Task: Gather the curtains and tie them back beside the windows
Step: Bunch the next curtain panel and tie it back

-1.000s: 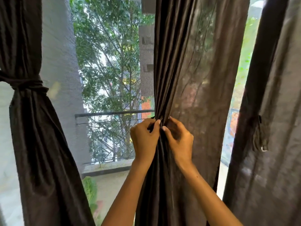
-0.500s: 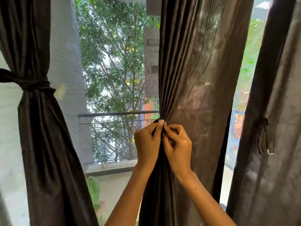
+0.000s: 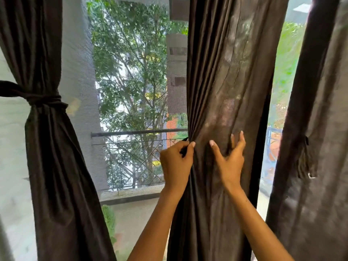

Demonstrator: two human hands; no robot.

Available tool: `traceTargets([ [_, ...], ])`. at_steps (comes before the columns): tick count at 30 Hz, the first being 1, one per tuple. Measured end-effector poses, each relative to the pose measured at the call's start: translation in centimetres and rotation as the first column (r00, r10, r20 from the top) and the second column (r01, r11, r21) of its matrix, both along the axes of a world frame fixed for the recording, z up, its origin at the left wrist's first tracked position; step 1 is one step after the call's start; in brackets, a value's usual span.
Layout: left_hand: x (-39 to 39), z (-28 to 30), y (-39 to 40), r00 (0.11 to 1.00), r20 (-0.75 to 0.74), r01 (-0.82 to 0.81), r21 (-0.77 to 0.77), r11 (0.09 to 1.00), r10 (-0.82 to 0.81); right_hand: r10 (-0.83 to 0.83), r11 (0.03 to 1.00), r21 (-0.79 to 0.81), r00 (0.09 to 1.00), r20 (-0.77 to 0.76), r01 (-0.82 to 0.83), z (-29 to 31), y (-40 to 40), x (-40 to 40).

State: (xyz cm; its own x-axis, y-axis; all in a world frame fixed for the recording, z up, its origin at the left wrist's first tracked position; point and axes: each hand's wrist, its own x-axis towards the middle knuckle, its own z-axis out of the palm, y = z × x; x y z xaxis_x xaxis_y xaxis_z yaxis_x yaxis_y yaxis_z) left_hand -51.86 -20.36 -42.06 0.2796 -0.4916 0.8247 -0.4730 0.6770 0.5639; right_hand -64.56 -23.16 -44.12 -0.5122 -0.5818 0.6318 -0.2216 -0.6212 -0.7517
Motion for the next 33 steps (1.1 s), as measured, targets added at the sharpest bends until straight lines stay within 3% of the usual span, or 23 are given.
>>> traceTargets([
  [4,-0.8,-0.2,-0.1,1.0,0.005,-0.01,0.015,1.0,0.01,-0.229,0.965,-0.153,0.968,-0.101,0.212,0.1,0.7,-0.7],
  [7,-1.7,-0.4,-0.2,0.999,0.03,-0.01,0.0,1.0,0.01,-0.317,0.922,-0.295,0.927,-0.201,0.251,-0.8,1.6,-0.5],
  [11,-3.2,-0.4,0.1,0.999,0.05,0.015,-0.044,0.999,-0.013,-0.265,0.955,-0.238,0.864,-0.428,0.175,-1.7,1.7,0.0],
  [15,-4.3,-0.7,0.4,0.997,0.02,0.082,-0.052,0.995,-0.081,-0.18,0.982,-0.147,0.833,-0.523,0.119,-2.0,1.8,-0.9],
  [20,-5.1,-0.4,0.1,0.997,0.004,0.071,-0.001,0.997,-0.071,-0.14,0.987,-0.151,0.771,-0.621,0.057,-2.4,2.0,-2.4],
  [23,-5.6,-0.1,-0.3,0.999,-0.024,0.024,0.025,0.999,-0.023,-0.049,0.988,-0.147,0.837,-0.546,-0.038,-2.1,1.6,-3.6],
  [27,-6.0,-0.2,-0.7,0.999,-0.032,-0.002,0.025,1.0,0.002,0.04,0.999,-0.017,0.97,-0.238,-0.046,-0.7,0.3,-5.5],
  [30,-6.5,-0.3,-0.6,0.999,-0.042,-0.015,0.018,1.0,0.016,0.281,0.959,0.076,0.953,-0.116,-0.274,0.0,-0.5,-6.4],
  [33,-7.0,-0.3,-0.5,0.999,-0.045,-0.022,0.008,1.0,0.022,0.256,0.966,0.005,0.962,-0.092,-0.257,0.0,-0.8,-6.8],
])
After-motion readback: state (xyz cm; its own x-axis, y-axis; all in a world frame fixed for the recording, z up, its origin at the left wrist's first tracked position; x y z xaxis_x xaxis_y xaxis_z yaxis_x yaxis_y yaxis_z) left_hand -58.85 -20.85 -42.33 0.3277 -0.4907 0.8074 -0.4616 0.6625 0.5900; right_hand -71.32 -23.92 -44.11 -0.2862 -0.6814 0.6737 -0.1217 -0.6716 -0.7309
